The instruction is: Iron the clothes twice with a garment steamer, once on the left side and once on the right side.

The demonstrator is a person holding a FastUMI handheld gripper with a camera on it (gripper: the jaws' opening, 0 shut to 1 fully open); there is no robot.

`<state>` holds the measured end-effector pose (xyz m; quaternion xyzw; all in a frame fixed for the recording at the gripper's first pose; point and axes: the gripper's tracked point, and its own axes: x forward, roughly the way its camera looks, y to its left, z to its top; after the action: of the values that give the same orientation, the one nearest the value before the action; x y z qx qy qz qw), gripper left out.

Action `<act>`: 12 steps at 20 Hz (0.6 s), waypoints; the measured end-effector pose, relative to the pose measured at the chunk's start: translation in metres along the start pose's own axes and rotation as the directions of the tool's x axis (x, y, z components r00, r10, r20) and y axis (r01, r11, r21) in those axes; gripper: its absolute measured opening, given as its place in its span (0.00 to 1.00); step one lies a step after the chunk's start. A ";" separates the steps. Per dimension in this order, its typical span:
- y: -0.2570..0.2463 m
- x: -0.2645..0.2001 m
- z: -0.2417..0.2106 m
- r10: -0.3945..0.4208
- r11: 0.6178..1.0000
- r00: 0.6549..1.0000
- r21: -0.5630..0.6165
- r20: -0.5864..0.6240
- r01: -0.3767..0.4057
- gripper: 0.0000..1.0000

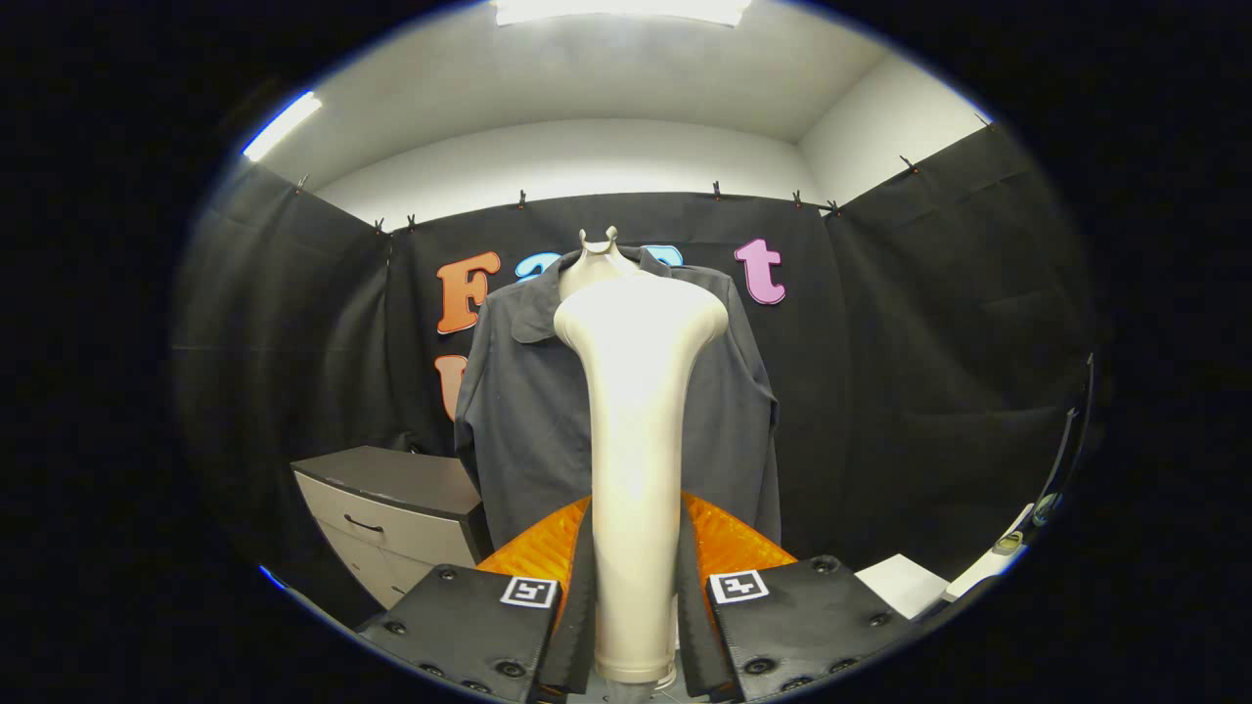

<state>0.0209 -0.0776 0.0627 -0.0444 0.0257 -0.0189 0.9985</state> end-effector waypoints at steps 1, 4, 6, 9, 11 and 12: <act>0.000 0.000 0.000 0.002 1.000 1.000 -0.001 0.003 -0.002 0.43; 0.000 0.000 0.000 0.010 1.000 1.000 -0.002 0.006 -0.010 0.43; 0.001 0.002 -0.004 0.017 1.000 1.000 -0.004 -0.001 -0.017 0.43; 0.011 0.003 -0.008 0.022 1.000 1.000 0.000 -0.008 -0.022 0.43; 0.010 0.004 -0.010 0.021 1.000 1.000 0.004 -0.008 -0.021 0.43; 0.009 0.004 -0.012 0.017 1.000 1.000 0.006 -0.010 -0.017 0.43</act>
<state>0.0251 -0.0695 0.0502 -0.0409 0.0310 -0.0106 0.9986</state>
